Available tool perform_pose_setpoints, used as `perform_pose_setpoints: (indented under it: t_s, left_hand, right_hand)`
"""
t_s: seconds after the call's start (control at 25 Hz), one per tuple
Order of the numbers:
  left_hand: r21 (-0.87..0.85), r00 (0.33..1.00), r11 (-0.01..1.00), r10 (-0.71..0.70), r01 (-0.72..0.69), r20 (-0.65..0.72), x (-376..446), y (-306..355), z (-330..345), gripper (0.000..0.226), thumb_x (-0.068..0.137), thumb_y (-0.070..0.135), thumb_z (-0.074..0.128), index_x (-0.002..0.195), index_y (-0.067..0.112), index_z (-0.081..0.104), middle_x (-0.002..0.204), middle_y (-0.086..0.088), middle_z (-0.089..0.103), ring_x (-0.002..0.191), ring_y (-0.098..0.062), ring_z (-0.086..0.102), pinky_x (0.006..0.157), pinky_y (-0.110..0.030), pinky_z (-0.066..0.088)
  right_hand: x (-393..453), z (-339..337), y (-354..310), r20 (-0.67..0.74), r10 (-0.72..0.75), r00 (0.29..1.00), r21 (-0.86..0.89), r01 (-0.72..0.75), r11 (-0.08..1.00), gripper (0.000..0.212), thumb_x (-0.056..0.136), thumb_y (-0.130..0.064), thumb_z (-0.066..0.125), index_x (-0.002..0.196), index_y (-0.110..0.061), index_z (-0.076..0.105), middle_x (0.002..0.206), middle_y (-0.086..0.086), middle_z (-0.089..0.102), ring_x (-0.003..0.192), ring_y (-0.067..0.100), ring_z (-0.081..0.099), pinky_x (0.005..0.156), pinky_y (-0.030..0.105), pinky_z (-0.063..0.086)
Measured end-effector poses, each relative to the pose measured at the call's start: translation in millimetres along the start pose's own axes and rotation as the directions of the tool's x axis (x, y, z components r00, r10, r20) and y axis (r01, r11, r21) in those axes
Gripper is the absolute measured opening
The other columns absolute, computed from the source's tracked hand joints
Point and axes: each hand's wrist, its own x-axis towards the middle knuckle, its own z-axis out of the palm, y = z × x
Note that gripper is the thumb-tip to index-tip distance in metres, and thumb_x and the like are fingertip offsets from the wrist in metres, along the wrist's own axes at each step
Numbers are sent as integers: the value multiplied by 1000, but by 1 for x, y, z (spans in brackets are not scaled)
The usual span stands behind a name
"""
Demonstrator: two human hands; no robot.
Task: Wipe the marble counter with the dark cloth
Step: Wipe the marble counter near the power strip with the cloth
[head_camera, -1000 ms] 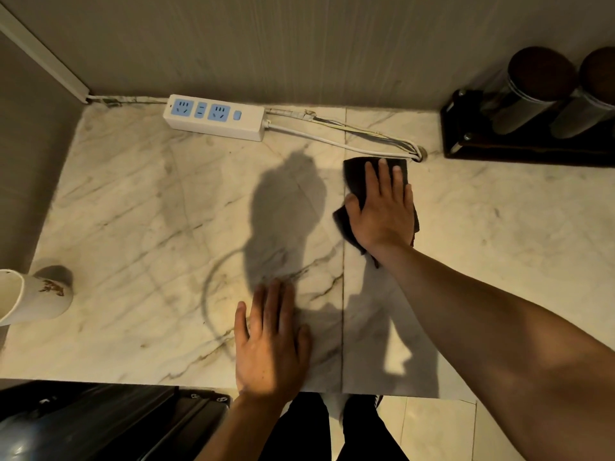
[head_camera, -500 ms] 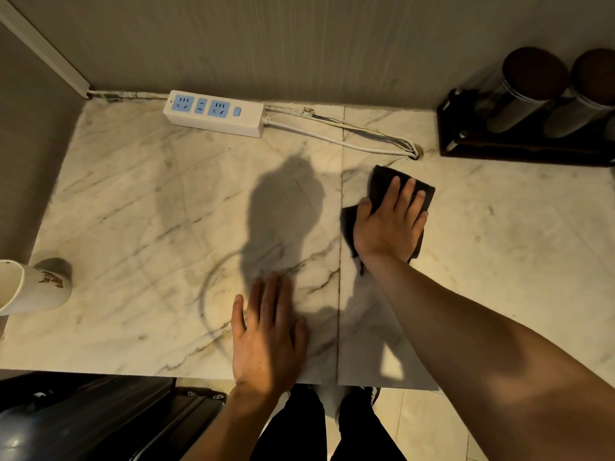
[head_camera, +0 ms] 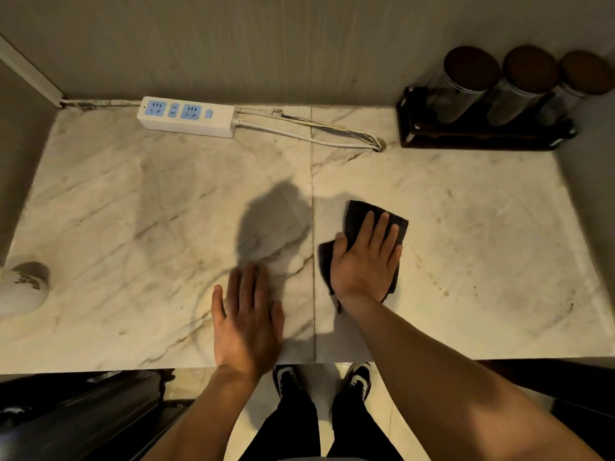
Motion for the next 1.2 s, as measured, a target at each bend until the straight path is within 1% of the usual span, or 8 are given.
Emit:
perform_pose_setpoints:
  t_s: [0.28,0.44,0.52,0.68,0.8,0.96,1.08,1.2]
  left_hand:
    - [-6,1000,1000,-16,16,4,1,3,0,59,92,38,33,141,6,41,148,-16,41,138,-36,33,112,-57,24]
    - [-52,1000,999,-10,10,-10,6,3,-7,59,88,36,37,134,3,49,142,-19,47,133,-40,38,110,-58,26]
    - [-88,999,995,33,-36,-36,10,8,-11,55,86,33,39,130,2,53,138,-19,50,129,-41,41,109,-58,28]
    - [-113,990,984,129,-135,-59,25,42,-14,51,91,29,36,131,0,51,137,-21,51,128,-40,43,108,-57,31]
    - [-112,988,982,151,-151,-14,38,68,-11,54,95,33,33,137,3,45,144,-22,44,135,-39,37,110,-56,29]
    - [-182,994,977,112,-107,17,45,84,0,57,97,36,26,145,6,35,153,-17,33,143,-34,24,116,-51,19]
    - [-165,995,982,99,-95,18,45,87,6,56,95,33,29,144,7,35,153,-16,34,142,-34,25,115,-51,19]
    - [-97,995,992,89,-85,45,43,88,10,58,94,34,29,147,9,31,155,-14,31,143,-33,24,116,-51,20]
  right_hand:
    - [-45,3,26,-17,-30,999,-7,30,1000,70,93,-52,10,153,-16,7,160,9,6,147,28,1,117,42,-5]
    - [-60,4,37,-67,-49,997,-12,49,999,67,95,-49,23,150,-12,20,157,13,20,145,31,15,116,42,-1]
    - [-66,2,44,-71,-75,995,-9,75,997,66,94,-48,28,149,-12,25,156,13,24,144,32,19,115,44,3]
    - [-73,-5,67,-42,-230,972,-65,227,972,65,93,-48,34,148,-13,30,155,12,28,143,32,23,114,45,10]
    - [-71,-13,92,16,-390,921,-106,390,915,65,92,-47,37,148,-14,30,155,11,28,144,30,22,114,45,12]
    - [-56,-23,123,86,-577,813,-125,583,803,64,92,-46,41,148,-17,30,157,7,25,145,27,20,114,46,18]
    - [-42,-29,135,128,-659,741,-115,671,732,63,94,-46,40,149,-20,27,158,4,20,147,22,13,116,44,18]
    - [-29,-34,137,146,-692,707,-124,707,696,62,93,-45,41,149,-20,30,158,3,21,147,21,13,117,41,15]
